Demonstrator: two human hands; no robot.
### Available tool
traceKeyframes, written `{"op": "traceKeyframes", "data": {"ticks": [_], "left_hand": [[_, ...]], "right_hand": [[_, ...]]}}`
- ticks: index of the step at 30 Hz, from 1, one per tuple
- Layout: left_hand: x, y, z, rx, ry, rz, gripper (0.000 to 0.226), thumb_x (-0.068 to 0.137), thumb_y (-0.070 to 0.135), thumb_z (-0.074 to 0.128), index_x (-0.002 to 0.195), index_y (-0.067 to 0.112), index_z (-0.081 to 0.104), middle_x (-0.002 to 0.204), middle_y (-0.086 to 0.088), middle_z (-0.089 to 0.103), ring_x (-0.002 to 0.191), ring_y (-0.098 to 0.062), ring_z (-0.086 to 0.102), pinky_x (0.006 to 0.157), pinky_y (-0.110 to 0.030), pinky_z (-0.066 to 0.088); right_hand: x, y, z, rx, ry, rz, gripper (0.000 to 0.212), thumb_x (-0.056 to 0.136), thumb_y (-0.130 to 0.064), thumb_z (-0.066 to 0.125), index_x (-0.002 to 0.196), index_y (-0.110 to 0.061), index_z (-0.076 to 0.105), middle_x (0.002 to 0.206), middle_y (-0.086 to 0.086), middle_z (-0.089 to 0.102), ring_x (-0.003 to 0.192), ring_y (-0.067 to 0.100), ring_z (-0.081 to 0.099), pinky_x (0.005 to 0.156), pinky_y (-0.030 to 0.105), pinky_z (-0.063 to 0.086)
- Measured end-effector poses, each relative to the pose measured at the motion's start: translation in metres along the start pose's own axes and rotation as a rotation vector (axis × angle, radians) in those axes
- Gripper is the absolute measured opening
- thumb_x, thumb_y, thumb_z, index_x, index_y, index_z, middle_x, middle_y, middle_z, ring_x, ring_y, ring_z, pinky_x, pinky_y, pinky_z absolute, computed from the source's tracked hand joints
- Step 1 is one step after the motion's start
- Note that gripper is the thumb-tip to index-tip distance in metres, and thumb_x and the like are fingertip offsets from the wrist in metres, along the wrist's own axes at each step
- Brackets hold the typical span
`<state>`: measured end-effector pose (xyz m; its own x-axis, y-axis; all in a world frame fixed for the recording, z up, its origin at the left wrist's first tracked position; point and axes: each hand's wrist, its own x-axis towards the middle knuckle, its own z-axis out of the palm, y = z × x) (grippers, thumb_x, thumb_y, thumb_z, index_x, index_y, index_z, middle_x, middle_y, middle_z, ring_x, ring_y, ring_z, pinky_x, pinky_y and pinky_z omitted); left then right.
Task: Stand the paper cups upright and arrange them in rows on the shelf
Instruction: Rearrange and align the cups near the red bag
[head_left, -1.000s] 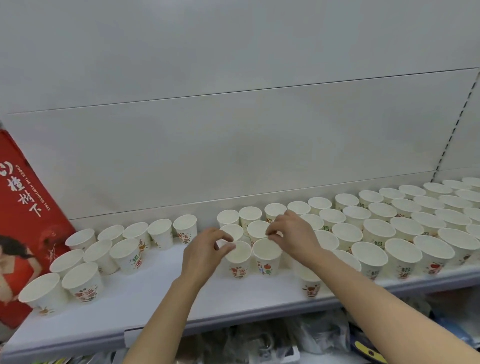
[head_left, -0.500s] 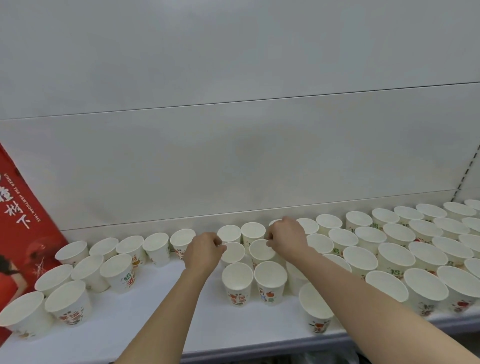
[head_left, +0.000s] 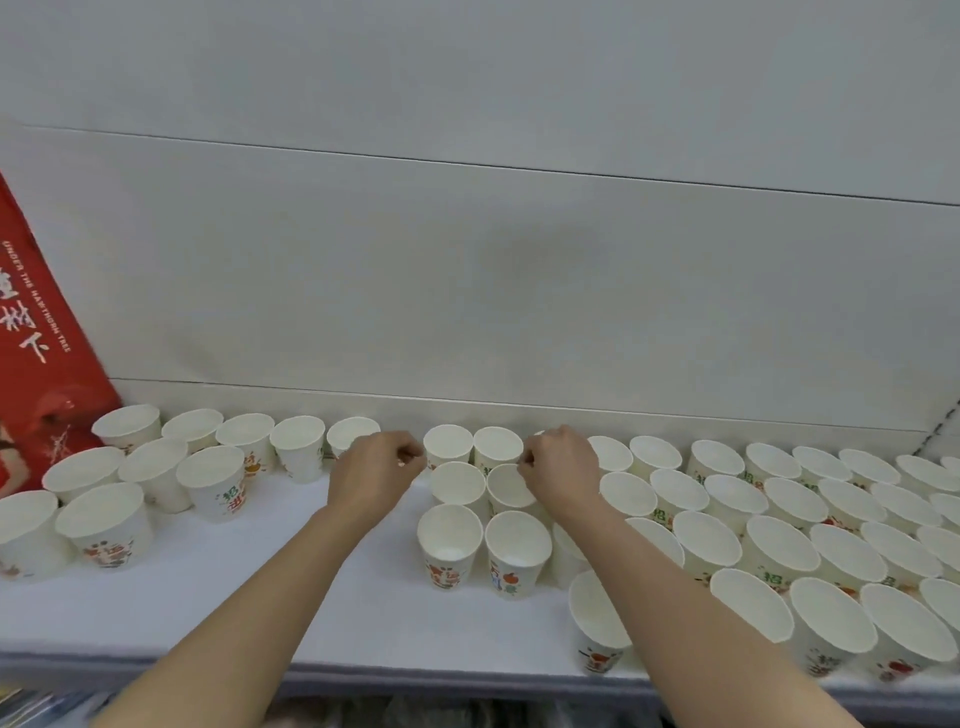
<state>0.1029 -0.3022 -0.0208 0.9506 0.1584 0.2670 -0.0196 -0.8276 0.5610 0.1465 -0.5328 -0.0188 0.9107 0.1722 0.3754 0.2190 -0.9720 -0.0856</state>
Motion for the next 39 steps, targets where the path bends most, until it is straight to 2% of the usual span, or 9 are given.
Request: {"op": "traceKeyframes", "data": {"ticks": [3,6,10,13,19,23,26,32,39], "left_hand": [[0.004,-0.032,-0.036,0.128,0.104,-0.05,0.009,0.087,0.026,0.063,0.087,0.032,0.07,0.086,0.014,0.069,0.084,-0.013,0.063,0.063,-0.026,0.045],[0.021,-0.069,-0.063,0.259,0.143,-0.099,0.016,0.088,0.025,0.064,0.102,0.027,0.071,0.102,0.005,0.07,0.098,-0.022,0.06,0.073,-0.033,0.049],[0.039,-0.095,-0.074,0.582,-0.092,-0.064,0.036,0.09,0.03,0.065,0.124,0.024,0.061,0.124,0.001,0.059,0.118,-0.024,0.047,0.087,-0.035,0.044],[0.045,-0.105,-0.072,0.64,-0.129,-0.003,0.024,0.089,0.019,0.061,0.112,0.027,0.067,0.115,0.001,0.062,0.112,-0.022,0.049,0.078,-0.031,0.04],[0.049,-0.122,-0.077,0.529,-0.126,0.035,0.031,0.086,0.006,0.052,0.101,0.027,0.07,0.103,-0.001,0.065,0.105,-0.023,0.053,0.07,-0.03,0.038],[0.05,-0.128,-0.084,0.473,-0.164,0.077,0.021,0.087,0.012,0.055,0.097,0.024,0.069,0.103,-0.003,0.066,0.1,-0.024,0.057,0.071,-0.03,0.042],[0.043,-0.124,-0.087,0.339,-0.109,0.088,0.011,0.088,0.023,0.061,0.093,0.025,0.07,0.097,0.003,0.066,0.101,-0.02,0.054,0.07,-0.03,0.043],[0.009,-0.113,-0.105,0.06,-0.035,0.094,0.006,0.085,0.029,0.068,0.08,0.032,0.07,0.075,0.02,0.062,0.079,-0.007,0.056,0.063,-0.028,0.043],[-0.065,-0.072,-0.109,-0.06,0.049,0.23,0.009,0.081,0.031,0.071,0.075,0.038,0.07,0.076,0.021,0.065,0.086,-0.009,0.052,0.066,-0.028,0.043]], "right_hand": [[0.003,-0.015,-0.004,0.095,0.163,-0.05,0.005,0.07,-0.011,0.07,0.067,-0.013,0.069,0.066,0.002,0.064,0.071,0.027,0.053,0.058,0.027,0.028],[0.009,-0.042,-0.005,0.171,0.213,-0.14,0.011,0.062,-0.009,0.074,0.058,-0.016,0.066,0.057,-0.001,0.061,0.063,0.025,0.051,0.058,0.025,0.029],[0.018,-0.098,0.006,0.252,0.151,-0.204,0.007,0.069,-0.01,0.068,0.067,-0.016,0.069,0.064,-0.001,0.063,0.072,0.025,0.051,0.061,0.027,0.033],[0.026,-0.136,0.019,0.274,0.095,-0.225,0.013,0.074,-0.008,0.065,0.083,-0.016,0.072,0.076,0.001,0.067,0.082,0.026,0.053,0.064,0.027,0.03],[0.037,-0.183,0.045,0.176,-0.082,-0.253,0.025,0.079,-0.018,0.067,0.104,-0.018,0.067,0.1,0.001,0.062,0.1,0.025,0.048,0.072,0.033,0.039],[0.033,-0.205,0.054,0.061,-0.037,-0.189,0.014,0.06,-0.011,0.076,0.069,-0.02,0.07,0.068,-0.005,0.061,0.072,0.021,0.05,0.052,0.026,0.022],[0.027,-0.206,0.057,0.163,0.083,-0.132,0.02,0.052,-0.006,0.079,0.055,-0.019,0.066,0.056,-0.005,0.055,0.061,0.021,0.047,0.052,0.025,0.022],[-0.012,-0.187,0.011,0.435,0.077,-0.046,0.002,0.077,-0.021,0.072,0.076,-0.021,0.074,0.079,-0.004,0.063,0.082,0.019,0.047,0.066,0.031,0.037],[-0.091,-0.153,-0.049,0.577,0.17,-0.07,0.003,0.074,-0.023,0.076,0.076,-0.025,0.074,0.075,-0.011,0.061,0.08,0.013,0.047,0.066,0.029,0.04]]}}
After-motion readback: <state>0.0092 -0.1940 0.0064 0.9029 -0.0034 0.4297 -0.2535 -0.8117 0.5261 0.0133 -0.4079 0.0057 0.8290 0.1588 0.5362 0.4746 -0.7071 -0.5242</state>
